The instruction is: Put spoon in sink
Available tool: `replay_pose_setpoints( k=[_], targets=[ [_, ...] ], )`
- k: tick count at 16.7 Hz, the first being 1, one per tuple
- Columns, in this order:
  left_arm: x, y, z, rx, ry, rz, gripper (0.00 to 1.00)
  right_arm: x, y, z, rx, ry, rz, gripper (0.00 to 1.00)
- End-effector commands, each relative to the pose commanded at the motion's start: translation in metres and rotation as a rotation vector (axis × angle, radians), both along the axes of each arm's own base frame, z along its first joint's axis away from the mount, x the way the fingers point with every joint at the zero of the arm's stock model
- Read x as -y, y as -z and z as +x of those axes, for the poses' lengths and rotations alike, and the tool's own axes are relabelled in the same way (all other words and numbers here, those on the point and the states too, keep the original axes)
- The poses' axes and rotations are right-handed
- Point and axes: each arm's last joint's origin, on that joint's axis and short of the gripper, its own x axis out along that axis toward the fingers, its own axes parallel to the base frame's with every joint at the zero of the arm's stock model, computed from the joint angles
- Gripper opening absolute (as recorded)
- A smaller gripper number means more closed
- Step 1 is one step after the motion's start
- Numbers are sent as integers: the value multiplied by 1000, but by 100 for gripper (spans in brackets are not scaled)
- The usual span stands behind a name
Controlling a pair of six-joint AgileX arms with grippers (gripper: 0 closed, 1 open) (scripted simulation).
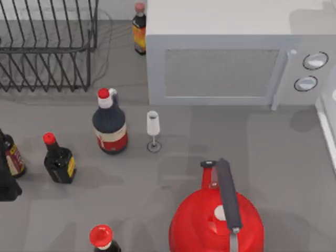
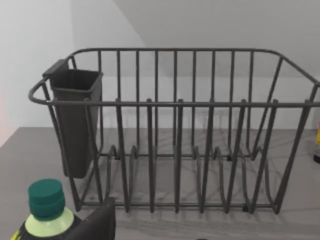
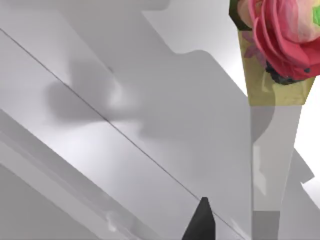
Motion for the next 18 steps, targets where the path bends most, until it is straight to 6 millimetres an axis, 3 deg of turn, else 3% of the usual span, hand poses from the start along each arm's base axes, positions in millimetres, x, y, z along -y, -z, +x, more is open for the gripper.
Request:
replay_pose_setpoints(
  k=[5,11,18],
  targets=[
    [0,0,0,0,0,0,100,3,31,-3,-27,10,4,0],
    [0,0,0,0,0,0,100,3,33,-3,-17,11,3,0],
    [0,0,0,0,0,0,100,3,33,-3,-17,11,3,53]
  ],
)
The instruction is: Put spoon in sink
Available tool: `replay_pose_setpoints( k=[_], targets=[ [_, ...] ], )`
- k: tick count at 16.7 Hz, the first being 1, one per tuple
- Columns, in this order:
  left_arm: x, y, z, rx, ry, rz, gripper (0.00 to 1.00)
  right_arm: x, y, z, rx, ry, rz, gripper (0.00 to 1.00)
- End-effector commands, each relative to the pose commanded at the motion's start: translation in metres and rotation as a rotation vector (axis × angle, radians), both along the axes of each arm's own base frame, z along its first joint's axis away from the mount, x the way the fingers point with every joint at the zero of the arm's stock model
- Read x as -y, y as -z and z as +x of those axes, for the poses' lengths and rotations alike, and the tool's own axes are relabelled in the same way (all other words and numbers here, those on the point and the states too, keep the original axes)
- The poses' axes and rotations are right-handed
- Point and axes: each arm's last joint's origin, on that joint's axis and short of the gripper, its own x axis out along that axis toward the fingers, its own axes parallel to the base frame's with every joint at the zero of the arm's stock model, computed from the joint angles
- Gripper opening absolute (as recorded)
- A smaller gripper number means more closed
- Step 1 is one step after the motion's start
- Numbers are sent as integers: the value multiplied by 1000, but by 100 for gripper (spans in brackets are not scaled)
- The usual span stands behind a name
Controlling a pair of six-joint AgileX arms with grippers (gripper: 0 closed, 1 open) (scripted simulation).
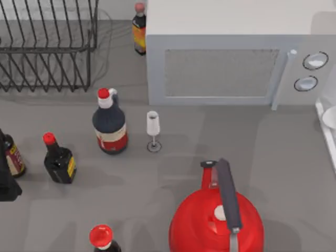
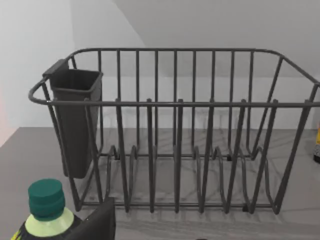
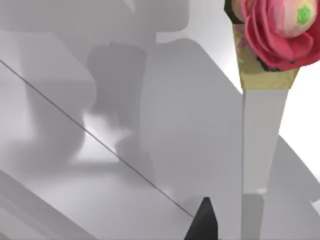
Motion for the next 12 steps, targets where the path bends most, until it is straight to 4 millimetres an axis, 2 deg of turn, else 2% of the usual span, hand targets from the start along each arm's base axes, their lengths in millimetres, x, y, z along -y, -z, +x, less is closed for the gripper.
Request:
replay_pose_setpoints(
  k=[6,12],
  targets=[
    [0,0,0,0,0,0,100,0,0,0,0,0,0,98],
    [0,0,0,0,0,0,100,0,0,0,0,0,0,100]
  ],
)
